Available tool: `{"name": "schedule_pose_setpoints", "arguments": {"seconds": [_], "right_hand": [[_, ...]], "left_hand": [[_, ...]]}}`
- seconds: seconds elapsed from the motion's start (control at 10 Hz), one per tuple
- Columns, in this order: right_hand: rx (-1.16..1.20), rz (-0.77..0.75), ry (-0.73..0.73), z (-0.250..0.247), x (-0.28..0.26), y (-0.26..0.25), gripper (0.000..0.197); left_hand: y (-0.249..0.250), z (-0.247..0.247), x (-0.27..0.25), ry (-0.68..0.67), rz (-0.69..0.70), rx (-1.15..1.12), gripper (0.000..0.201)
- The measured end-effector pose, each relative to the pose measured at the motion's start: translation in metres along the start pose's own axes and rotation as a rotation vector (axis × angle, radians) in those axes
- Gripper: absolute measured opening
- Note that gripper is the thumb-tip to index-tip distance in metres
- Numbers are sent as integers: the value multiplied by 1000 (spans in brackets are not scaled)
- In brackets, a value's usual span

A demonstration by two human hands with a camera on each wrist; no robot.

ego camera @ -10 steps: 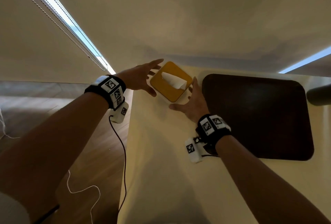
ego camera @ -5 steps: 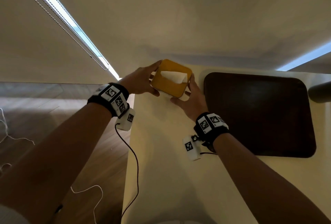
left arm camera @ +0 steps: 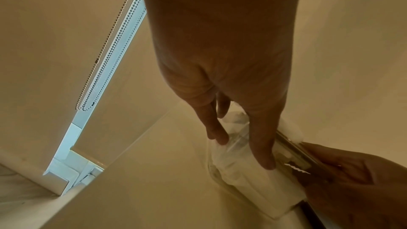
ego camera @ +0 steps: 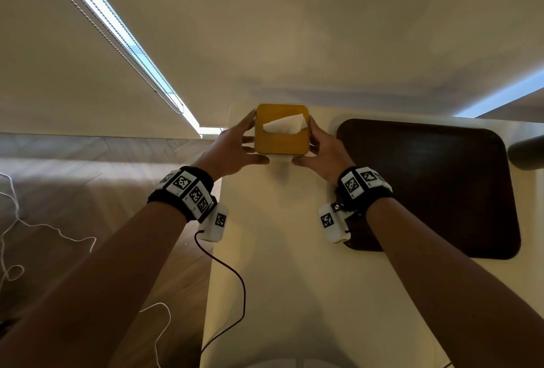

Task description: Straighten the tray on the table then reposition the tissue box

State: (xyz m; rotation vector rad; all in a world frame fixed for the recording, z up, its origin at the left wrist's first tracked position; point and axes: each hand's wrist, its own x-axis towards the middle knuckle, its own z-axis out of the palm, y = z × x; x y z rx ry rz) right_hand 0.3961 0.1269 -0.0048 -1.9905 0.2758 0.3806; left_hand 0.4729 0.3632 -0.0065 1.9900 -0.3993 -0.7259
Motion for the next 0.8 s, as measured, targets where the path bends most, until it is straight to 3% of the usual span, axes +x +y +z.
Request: {"name": "schedule_pose_setpoints", "arguments": {"seconds": [0.5, 0.8], "right_hand": [[-15, -7, 62, 7, -12, 2, 111], [-28, 59, 60, 8, -13, -3, 116]], "left_hand": [[2, -1, -3, -31, -13, -27, 118], [-3, 2, -2, -41, -41, 93, 124]]}}
